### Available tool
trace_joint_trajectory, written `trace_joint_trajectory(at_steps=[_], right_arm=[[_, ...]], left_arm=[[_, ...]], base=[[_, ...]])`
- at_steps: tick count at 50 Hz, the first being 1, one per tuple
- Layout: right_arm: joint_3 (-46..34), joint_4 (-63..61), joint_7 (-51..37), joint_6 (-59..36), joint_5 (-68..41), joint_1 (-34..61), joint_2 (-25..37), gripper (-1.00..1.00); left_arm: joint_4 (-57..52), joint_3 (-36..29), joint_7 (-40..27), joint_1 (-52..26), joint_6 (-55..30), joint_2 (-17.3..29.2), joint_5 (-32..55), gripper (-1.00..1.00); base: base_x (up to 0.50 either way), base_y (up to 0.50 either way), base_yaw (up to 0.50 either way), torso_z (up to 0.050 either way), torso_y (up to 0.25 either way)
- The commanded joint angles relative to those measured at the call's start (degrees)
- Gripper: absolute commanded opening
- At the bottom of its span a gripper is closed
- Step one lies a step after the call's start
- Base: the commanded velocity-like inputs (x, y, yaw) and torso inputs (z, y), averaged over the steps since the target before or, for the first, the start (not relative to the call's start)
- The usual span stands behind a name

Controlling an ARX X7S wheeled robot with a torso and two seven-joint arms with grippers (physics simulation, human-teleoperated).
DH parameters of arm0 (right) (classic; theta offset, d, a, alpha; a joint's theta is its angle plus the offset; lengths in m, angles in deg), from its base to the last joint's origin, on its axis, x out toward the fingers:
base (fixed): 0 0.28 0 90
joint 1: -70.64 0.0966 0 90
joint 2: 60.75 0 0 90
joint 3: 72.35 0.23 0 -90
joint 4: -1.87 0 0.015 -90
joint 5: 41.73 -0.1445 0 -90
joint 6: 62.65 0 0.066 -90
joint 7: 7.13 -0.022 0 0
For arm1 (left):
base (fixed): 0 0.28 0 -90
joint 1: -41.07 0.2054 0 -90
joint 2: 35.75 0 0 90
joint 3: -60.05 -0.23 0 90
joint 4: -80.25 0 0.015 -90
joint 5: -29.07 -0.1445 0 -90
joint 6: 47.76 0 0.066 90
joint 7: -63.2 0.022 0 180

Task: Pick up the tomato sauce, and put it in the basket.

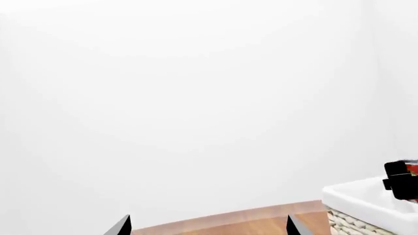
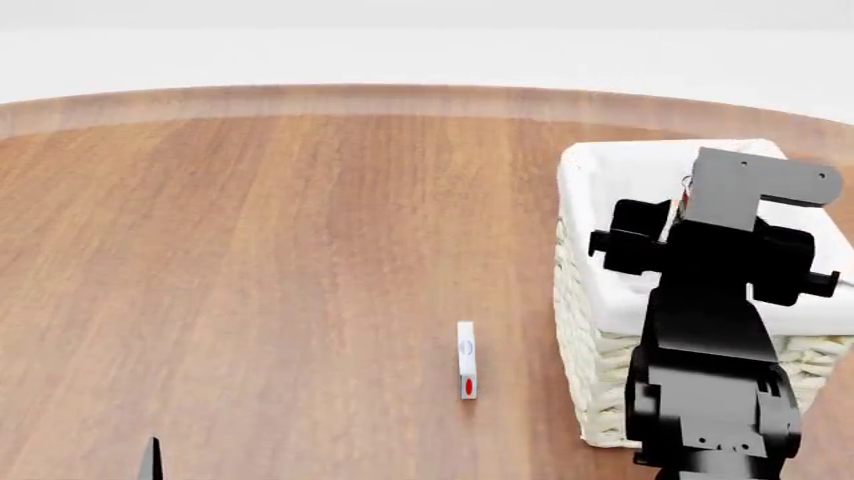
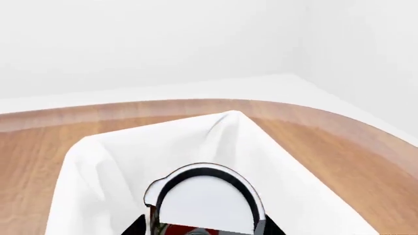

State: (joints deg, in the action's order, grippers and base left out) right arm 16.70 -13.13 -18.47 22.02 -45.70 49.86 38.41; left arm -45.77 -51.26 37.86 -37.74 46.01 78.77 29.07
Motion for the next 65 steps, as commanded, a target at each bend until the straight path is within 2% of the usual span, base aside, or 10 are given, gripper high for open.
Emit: trace_joint_trajectory(at_steps=[1,21,29,36,37,38,41,49,53,65], right_arm=[[1.82,-0.03,2.78,-0.64,2.29,-0.02,-0.14,1.0],[3.39,-0.03,3.96,-0.86,3.24,-0.29,-0.12,1.0],[1.44,-0.18,4.38,5.12,5.11,0.83,-0.74,1.0],[-0.1,-52.02,5.12,-16.87,6.59,-16.51,-1.19,1.0],[-0.11,-52.67,5.11,-17.3,6.55,-16.74,-1.17,1.0],[-0.69,-60.47,5.72,-20.25,6.74,-19.04,-1.14,1.0],[-0.79,-70.68,6.33,-24.46,6.36,-21.74,-1.18,1.0],[-2.48,-87.2,5.77,-27.97,7.62,-27.95,-0.82,1.0],[-2.88,-91.58,5.59,-28.76,7.58,-30.53,-0.89,1.0],[-5.24,-102.91,1.63,-22.81,11.03,-42.89,-0.1,1.0]], left_arm=[[0.03,-0.02,-0.19,0.11,0.2,0.19,0.05,1.0],[-0.21,-0.48,-0.29,-0.24,-0.26,0.23,-0.09,1.0],[0.03,-0.91,-0.21,-0.71,-0.56,0.05,-0.25,1.0],[0.74,-1.07,-0.1,-1.14,-0.45,-0.02,0.09,1.0],[0.75,-1.08,-0.11,-1.15,-0.45,-0.01,0.1,1.0],[0.85,-1.23,-0.06,-1.22,-0.45,-0.03,0.0,1.0],[0.89,-1.21,-0.07,-1.38,-0.59,-0.03,0.11,1.0],[1.37,-1.22,-0.14,-1.3,-0.14,0.12,0.34,1.0],[1.46,-1.42,-0.13,-1.28,-0.09,0.17,0.19,1.0],[2.25,-1.92,0.3,-1.9,-0.05,0.17,0.61,1.0]], base=[[0.0,0.0,0.0,0.0,0.0],[0.0,0.0,0.0,0.0,0.0],[0.0,0.0,0.0,0.0,0.0],[0.0,0.0,0.0,0.0,0.0],[0.0,0.0,0.0,0.0,0.0],[0.0,0.0,0.0,0.0,0.0],[0.0,0.0,0.0,0.0,0.0],[0.0,0.0,0.0,0.0,0.0],[0.0,0.0,0.0,0.0,0.0],[0.0,0.0,0.0,0.0,0.0]])
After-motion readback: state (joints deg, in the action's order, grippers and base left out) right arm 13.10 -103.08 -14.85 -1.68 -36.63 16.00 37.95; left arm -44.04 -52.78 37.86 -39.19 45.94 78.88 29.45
